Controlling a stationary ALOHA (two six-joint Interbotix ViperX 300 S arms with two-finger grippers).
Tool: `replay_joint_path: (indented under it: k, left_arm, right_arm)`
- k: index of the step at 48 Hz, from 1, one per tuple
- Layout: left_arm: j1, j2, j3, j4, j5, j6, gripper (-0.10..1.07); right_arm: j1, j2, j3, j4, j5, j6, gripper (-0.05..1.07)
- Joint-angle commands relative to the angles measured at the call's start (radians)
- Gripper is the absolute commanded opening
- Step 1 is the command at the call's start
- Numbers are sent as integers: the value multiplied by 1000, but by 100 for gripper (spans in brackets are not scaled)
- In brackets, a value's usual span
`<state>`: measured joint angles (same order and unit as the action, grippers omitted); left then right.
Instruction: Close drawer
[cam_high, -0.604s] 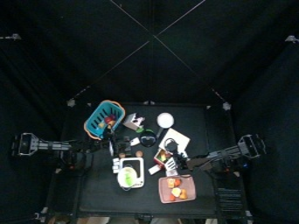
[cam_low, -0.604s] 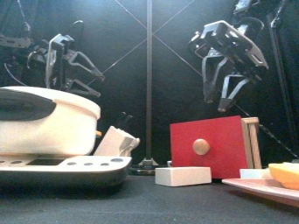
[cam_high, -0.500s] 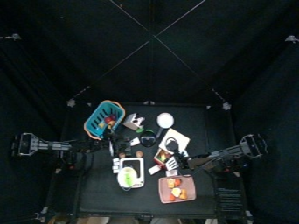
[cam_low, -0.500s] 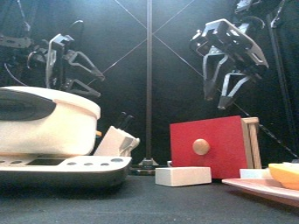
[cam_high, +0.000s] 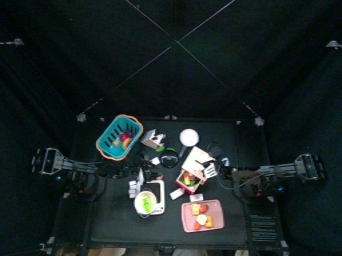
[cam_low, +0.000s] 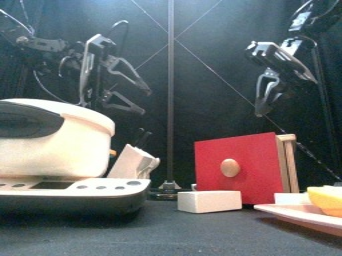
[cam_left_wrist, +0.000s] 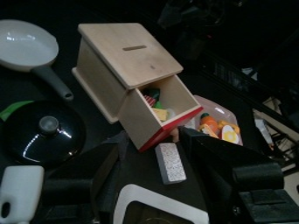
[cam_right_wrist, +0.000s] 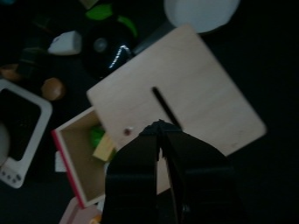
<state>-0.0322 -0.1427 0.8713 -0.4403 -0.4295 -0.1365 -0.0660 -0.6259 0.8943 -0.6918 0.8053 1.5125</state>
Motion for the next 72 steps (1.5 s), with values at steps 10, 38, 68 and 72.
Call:
replay_joint_path:
  k: [10,38,68,72]
  left_arm:
    - [-71,143,-164,-57,17,-2,59]
    - [-75,325,-339,-104,158,0,56]
    - [-51,400,-434,-104,179,2,56]
    - [-43,403,-442,-103,179,2,56]
  right_arm:
    - [-181,-14,78,-64,-107,-2,34]
    - [-258,94,100,-147,-267,-2,34]
    - [-261,124,103,-175,-301,0,34]
    - [-261,124,104,-175,-301,0,34]
